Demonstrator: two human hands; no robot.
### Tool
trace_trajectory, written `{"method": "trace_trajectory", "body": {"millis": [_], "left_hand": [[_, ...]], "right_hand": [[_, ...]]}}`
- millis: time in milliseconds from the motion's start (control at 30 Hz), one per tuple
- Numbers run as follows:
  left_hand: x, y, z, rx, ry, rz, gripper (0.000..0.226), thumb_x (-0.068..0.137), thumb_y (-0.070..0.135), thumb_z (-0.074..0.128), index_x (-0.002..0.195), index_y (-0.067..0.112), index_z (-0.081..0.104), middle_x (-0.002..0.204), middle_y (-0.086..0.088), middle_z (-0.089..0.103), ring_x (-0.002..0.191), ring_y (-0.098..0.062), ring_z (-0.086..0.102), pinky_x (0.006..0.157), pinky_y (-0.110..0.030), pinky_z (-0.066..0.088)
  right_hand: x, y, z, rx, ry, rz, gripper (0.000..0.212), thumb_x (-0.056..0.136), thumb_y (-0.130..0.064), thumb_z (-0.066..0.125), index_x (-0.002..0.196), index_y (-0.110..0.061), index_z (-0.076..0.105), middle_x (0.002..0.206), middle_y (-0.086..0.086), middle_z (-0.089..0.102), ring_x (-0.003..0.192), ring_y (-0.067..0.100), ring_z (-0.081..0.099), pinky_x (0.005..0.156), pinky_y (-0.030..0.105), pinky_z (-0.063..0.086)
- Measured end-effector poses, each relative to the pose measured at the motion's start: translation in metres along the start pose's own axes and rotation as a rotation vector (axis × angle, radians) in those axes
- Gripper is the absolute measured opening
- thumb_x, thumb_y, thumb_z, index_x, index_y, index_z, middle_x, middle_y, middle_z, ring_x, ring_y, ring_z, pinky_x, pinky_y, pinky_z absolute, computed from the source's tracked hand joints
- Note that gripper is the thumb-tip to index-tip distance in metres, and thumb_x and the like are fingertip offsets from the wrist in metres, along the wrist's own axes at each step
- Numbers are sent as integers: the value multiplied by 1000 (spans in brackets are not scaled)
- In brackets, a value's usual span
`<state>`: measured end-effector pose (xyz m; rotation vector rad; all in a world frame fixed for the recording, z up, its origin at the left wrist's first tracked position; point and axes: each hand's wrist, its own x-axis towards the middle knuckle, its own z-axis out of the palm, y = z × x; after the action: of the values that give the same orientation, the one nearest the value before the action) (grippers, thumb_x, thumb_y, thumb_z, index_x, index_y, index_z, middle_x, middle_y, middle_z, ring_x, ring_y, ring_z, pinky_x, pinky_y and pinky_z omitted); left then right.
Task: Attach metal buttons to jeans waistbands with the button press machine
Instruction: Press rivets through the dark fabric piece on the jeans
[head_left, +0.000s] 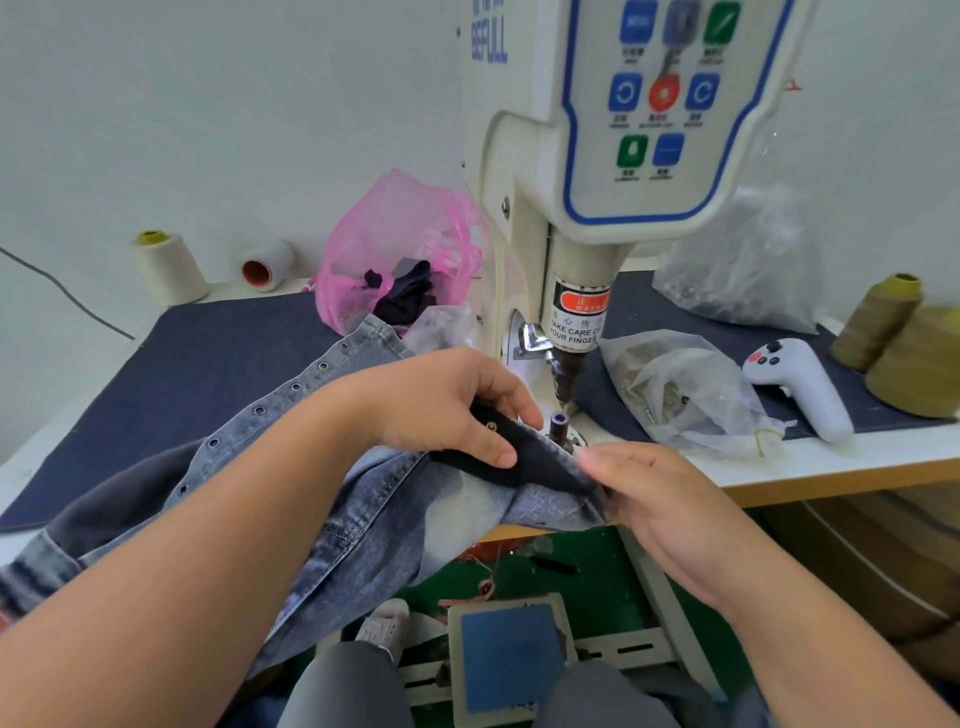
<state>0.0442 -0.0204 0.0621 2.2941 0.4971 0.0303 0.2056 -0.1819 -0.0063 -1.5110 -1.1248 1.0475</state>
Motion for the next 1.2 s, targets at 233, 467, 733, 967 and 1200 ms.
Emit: {"method": "trace_trajectory", "body": {"millis": [233,467,733,967,1200], "left_hand": [[13,-14,8,-37,69,1,27,81,18,81,94,39,70,87,17,69,75,6,61,70,-6,41],[25,-18,10,-71,55,15,27,81,17,81,94,37,70,90,17,72,76,7,63,70,-4,42],[32,-21,9,-138,40,16,20,83,12,78,97,25,71,79,16,72,70,5,63,65,-6,45],[34,-38,9,-226,95,-79,11,81,32,76,74,27,70,73,5,64,67,-8,57,69,-24,44],[38,-61,27,-604,131,-130,25,70,33,78,79,12,69,80,-14,60,75,-21,54,69,-25,42]], "right_hand": [[5,1,-1,34,72,66,62,72,-72,57,101,-20,76,104,5,75,104,25,68,102,52,45],[10,1,-6,-98,101,-7,32,73,-40,63,71,-8,67,68,6,58,68,17,55,75,41,43],[14,2,-8,-271,117,-65,41,70,-53,63,72,-12,58,66,3,51,64,15,49,68,36,38],[27,9,-24,79,67,-30,25,94,-16,60,72,-15,70,76,11,64,73,21,57,78,37,43],[41,18,-21,435,79,-33,15,78,-17,59,76,-4,67,81,19,66,77,24,61,76,35,49]]}}
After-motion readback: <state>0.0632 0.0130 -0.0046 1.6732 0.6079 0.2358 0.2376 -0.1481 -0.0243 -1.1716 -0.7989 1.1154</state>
